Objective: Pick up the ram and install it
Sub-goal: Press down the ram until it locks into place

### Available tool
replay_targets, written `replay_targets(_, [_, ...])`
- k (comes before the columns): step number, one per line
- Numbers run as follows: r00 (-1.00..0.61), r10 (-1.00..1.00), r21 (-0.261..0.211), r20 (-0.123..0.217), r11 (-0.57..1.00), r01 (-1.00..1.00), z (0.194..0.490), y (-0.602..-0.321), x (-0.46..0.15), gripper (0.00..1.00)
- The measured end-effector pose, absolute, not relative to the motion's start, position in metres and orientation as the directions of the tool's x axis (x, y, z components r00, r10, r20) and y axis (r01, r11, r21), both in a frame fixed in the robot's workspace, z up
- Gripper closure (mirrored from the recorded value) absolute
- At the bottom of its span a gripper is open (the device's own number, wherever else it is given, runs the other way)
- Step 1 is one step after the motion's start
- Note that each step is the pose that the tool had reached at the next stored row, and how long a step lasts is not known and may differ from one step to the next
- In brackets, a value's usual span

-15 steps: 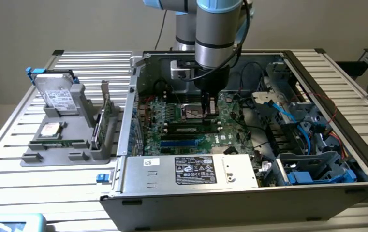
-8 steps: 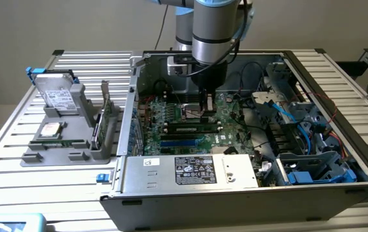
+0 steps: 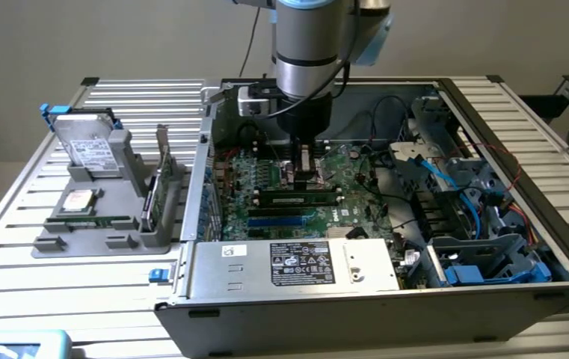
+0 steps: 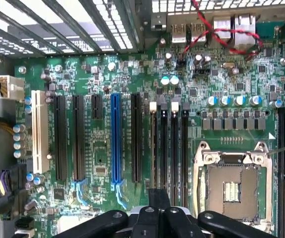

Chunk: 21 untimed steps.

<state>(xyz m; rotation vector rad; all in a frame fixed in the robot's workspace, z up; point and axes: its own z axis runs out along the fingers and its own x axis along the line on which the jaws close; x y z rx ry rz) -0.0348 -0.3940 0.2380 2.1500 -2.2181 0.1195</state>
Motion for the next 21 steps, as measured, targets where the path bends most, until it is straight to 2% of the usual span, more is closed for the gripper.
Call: replay_targets(21, [-0.033,-0.995,-0.030,0.089,0.030,-0.999,0.230,-0.395,-0.052,0.89])
